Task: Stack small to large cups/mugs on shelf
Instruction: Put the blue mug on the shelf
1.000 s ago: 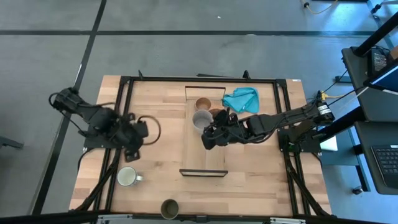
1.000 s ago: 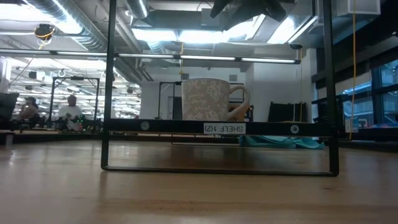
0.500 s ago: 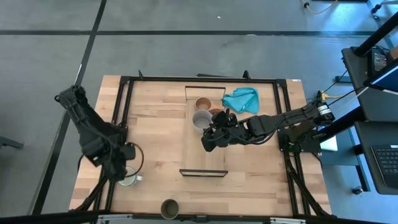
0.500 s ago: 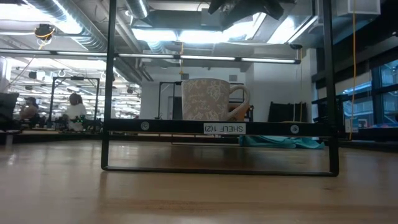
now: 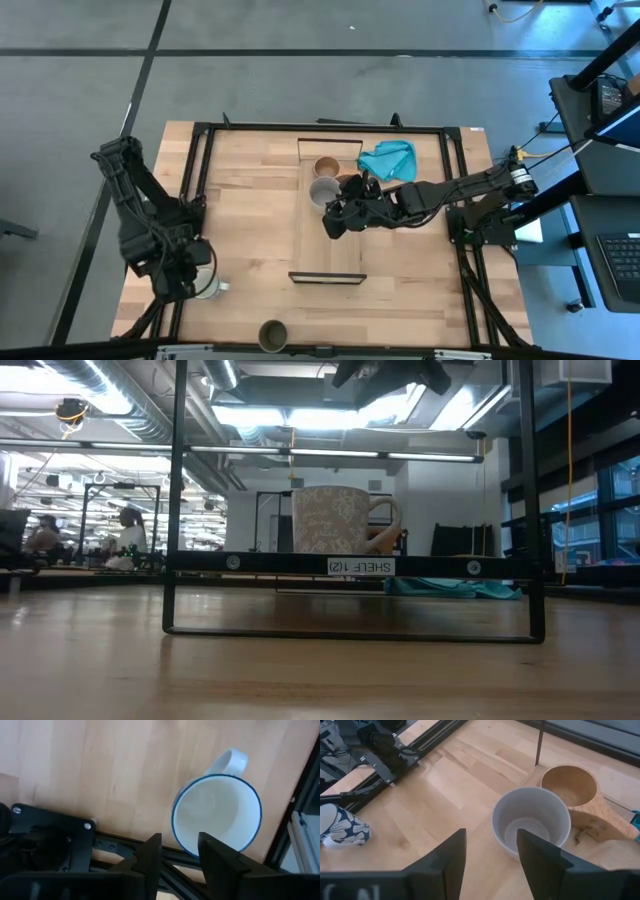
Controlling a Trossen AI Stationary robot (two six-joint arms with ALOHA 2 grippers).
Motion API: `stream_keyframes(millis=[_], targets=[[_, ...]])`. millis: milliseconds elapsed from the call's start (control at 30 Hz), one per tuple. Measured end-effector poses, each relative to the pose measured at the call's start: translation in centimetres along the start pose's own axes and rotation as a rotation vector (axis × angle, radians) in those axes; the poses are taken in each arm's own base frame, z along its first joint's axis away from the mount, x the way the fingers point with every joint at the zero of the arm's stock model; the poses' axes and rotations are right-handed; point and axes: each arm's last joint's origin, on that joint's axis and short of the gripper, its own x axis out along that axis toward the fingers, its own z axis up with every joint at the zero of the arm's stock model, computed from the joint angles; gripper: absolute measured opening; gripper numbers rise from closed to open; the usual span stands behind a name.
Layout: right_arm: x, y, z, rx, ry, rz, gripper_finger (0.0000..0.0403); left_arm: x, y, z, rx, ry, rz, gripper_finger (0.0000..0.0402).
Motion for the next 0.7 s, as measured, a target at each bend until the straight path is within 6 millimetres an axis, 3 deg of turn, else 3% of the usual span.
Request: stream_keyframes(millis=[300,700], targets=[[0.1,-0.1,0.1,0.004,-0.004,-0.001,0.0177,0.4,-0.3,-0.6,0.023,-0.014,0.018,0.0129],[0.1,-0.1,0.2,0.010,-0.011,-0.007,0.0177,4.7,-0.2,-1.5,0.010,0.021,0.020,0.0132]])
